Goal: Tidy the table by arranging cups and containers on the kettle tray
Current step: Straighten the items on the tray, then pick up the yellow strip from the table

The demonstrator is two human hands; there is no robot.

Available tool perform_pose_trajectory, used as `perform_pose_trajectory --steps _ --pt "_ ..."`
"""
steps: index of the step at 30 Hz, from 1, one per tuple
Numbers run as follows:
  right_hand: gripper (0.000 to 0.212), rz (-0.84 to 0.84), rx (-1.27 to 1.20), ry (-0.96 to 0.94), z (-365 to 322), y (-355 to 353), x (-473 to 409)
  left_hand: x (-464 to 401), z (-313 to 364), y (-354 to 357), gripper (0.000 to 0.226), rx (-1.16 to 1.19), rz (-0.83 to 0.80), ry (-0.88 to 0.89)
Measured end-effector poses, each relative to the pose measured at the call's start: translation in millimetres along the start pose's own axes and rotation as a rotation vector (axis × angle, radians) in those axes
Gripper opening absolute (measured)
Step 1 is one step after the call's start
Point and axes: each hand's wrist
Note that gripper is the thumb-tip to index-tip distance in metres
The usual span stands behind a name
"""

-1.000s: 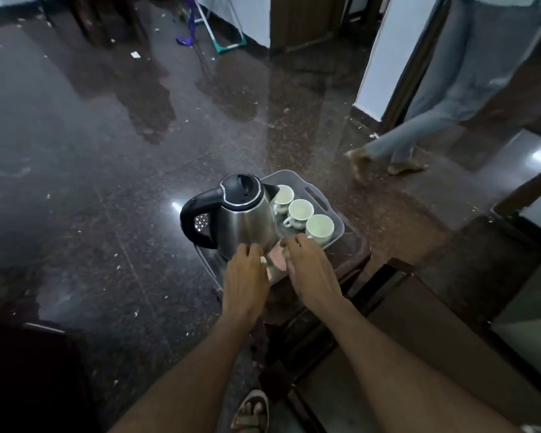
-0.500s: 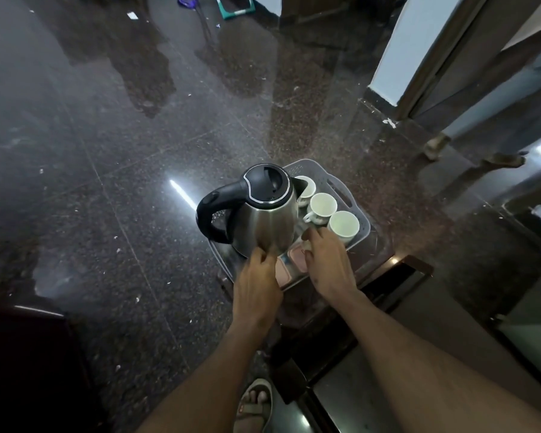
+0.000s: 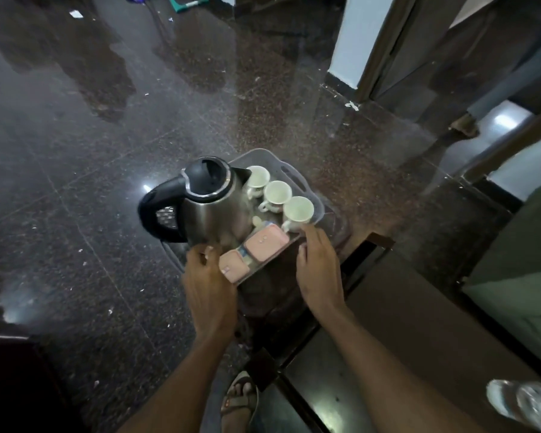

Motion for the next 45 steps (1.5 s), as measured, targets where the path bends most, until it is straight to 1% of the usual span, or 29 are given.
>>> perform_pose_trajectory --steps 4,6,8,10,12,14,18,21,25,28,32,35,38,40,42,45 --pt "0.043 0.026 0.040 0.110 71.8 -23.2 96.3 34.8 34.3 3.7 0.057 0.069 0.111 -0.125" --pt "0.041 -0.020 0.099 0.216 108.9 -35.7 154.6 58.1 63.0 10.9 0.056 0.075 0.082 -0.090" --pt "0.039 -0.089 0.198 0.344 148.2 -51.0 223.9 93.0 98.7 26.5 0.049 0.031 -0.025 0.017" --pt "0.034 -0.090 0.288 0.504 187.2 -71.7 293.2 134.5 134.3 47.9 0.041 0.011 -0.164 0.163" --pt "0.033 -0.097 0.242 0.683 219.3 -98.4 353.1 179.2 168.7 73.0 0.035 0.031 -0.314 0.295" --pt "0.033 -0.068 0.214 0.831 245.5 -126.8 399.9 222.8 200.6 98.7 0.033 0.015 -0.456 0.415" --pt "0.042 -0.079 0.265 0.982 287.9 -174.9 454.9 293.5 249.4 144.1 0.036 -0.099 -0.673 0.704" --pt "0.045 -0.120 0.230 1.007 315.3 -191.8 469.6 338.4 268.7 174.5 0.037 -0.242 -0.843 0.885" --pt "0.051 -0.137 0.154 0.985 341.4 -193.5 465.1 393.1 278.1 209.7 0.053 -0.373 -1.015 1.046" --pt "0.047 -0.152 0.125 0.999 355.4 -187.9 457.8 422.8 280.4 234.6 0.069 -0.498 -1.086 1.183" --pt "0.046 -0.176 0.100 1.014 370.2 -178.6 451.7 442.9 276.7 258.6 0.062 -0.631 -1.121 1.285" --pt "0.039 -0.155 0.068 1.041 380.7 -174.6 448.4 446.2 273.5 264.7 0.060 -0.683 -1.092 1.316" --pt "0.028 -0.162 0.061 1.060 385.1 -172.0 447.3 448.3 270.2 259.9 0.046 -0.694 -1.078 1.328" --pt "0.028 -0.168 0.049 1.029 379.9 -172.9 441.9 446.1 266.3 253.2 0.040 -0.685 -1.088 1.286" --pt "0.028 -0.171 0.065 0.980 371.4 -177.9 427.3 435.2 265.4 243.6 0.040 -0.646 -1.064 1.222" --pt "0.030 -0.126 0.068 0.837 350.4 -185.5 388.3 395.2 266.2 224.5 0.050 -0.515 -0.966 1.100"
Point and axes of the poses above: each hand's wrist, its own x-axis away from the middle knuckle, its own y-axis out of the palm, z = x × y, and after that the axes turned 6 degrees about -z, right-handed
